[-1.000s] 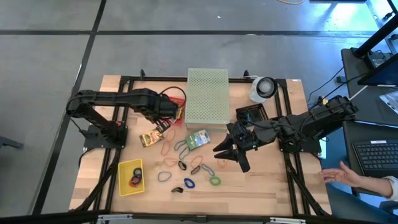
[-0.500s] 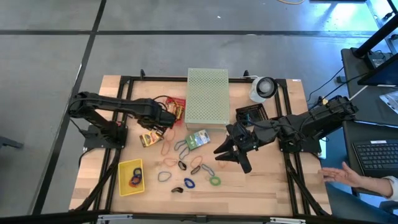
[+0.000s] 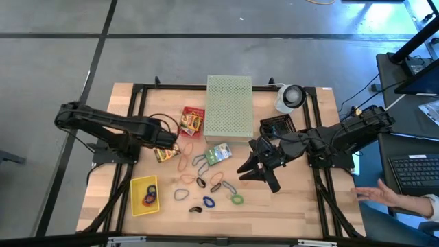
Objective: Pick & Place Office Desk Supplies
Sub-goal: Put the crayola box into the orange bin
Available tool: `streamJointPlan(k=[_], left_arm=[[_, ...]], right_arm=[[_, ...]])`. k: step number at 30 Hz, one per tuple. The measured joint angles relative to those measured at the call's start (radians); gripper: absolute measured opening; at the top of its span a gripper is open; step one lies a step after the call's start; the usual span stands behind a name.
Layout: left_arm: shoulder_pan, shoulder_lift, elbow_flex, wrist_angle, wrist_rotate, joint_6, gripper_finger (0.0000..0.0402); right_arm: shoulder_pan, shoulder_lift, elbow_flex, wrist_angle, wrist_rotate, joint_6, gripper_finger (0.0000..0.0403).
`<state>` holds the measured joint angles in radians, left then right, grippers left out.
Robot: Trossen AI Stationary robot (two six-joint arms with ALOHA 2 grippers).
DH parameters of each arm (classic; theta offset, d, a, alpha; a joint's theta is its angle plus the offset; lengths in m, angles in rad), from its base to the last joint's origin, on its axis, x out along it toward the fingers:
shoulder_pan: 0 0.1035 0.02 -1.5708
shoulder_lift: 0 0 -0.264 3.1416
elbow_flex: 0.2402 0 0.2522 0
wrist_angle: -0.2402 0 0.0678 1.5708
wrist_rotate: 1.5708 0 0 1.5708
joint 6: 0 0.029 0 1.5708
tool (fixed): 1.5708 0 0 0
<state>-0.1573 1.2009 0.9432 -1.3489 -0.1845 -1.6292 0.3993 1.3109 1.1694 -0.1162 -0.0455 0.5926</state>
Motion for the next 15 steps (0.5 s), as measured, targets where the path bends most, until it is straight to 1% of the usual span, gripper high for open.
streamJointPlan(k=[5, 7, 11, 15], left_arm=[[-0.007, -0.044, -0.108, 0.107, 0.004, -0.064, 0.0128], [-0.007, -0.059, -0.139, 0.132, 0.025, -0.076, 0.013], [-0.008, -0.078, -0.184, 0.153, 0.074, -0.094, 0.013], [-0.02, -0.089, -0.205, 0.173, 0.077, -0.126, 0.0132]], right_arm=[[0.004, 0.0, 0.0, 0.0, 0.001, 0.01, 0.0135], [0.004, 0.0, 0.0, 0.0, 0.001, 0.01, 0.0135], [0.004, 0.0, 0.0, 0.0, 0.004, 0.01, 0.0135], [0.004, 0.0, 0.0, 0.0, 0.004, 0.01, 0.0135]])
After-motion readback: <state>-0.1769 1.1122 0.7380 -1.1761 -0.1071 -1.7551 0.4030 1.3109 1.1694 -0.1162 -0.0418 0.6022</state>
